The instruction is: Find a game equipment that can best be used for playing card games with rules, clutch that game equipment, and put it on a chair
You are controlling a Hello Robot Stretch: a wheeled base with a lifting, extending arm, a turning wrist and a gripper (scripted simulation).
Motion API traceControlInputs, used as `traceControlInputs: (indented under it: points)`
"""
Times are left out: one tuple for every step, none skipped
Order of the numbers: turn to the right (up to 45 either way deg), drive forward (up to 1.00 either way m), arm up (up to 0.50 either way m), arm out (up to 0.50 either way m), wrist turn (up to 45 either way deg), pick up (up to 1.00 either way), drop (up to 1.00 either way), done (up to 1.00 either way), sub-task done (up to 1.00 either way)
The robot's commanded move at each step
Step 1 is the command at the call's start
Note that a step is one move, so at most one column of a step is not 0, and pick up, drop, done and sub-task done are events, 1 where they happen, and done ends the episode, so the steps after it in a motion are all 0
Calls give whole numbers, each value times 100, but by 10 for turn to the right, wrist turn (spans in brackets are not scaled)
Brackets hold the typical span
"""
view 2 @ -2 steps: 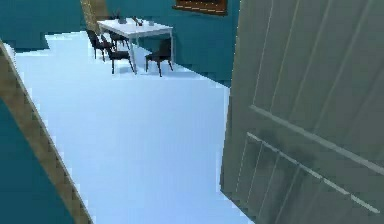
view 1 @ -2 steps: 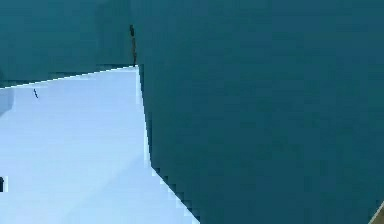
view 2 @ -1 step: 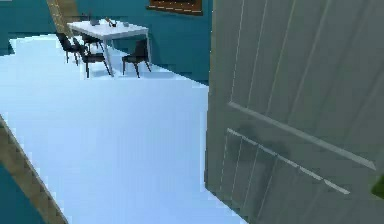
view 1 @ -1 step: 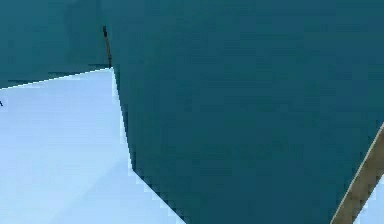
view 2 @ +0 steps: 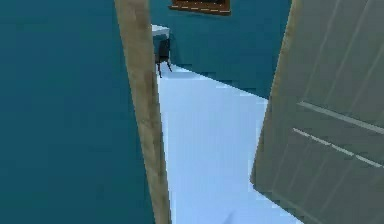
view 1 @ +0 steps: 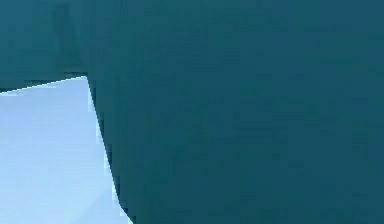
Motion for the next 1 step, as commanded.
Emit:
traceControlInputs:
  points:
    - [-420,0,0,0,0,0,0,0,0]
